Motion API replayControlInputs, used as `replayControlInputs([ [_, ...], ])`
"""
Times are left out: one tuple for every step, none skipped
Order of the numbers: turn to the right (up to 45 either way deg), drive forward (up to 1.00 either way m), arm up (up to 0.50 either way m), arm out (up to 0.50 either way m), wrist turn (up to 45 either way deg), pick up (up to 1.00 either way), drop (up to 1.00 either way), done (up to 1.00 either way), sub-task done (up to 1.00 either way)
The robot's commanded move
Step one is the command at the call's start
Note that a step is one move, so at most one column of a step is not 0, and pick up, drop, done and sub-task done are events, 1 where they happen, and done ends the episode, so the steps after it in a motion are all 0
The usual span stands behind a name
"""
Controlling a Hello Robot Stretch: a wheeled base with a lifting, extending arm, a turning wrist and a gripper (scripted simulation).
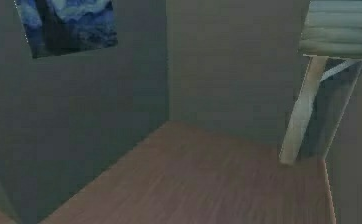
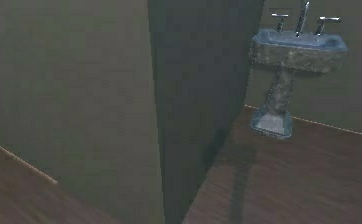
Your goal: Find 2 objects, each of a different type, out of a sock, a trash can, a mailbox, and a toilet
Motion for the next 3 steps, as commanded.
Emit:
replayControlInputs([
  [0.0,0.1,0.0,0.0,0.0,0.0,0.0,0.0,0.0],
  [27.0,0.0,0.0,0.0,0.0,0.0,0.0,0.0,0.0],
  [0.0,1.0,0.0,0.0,0.0,0.0,0.0,0.0,0.0],
])
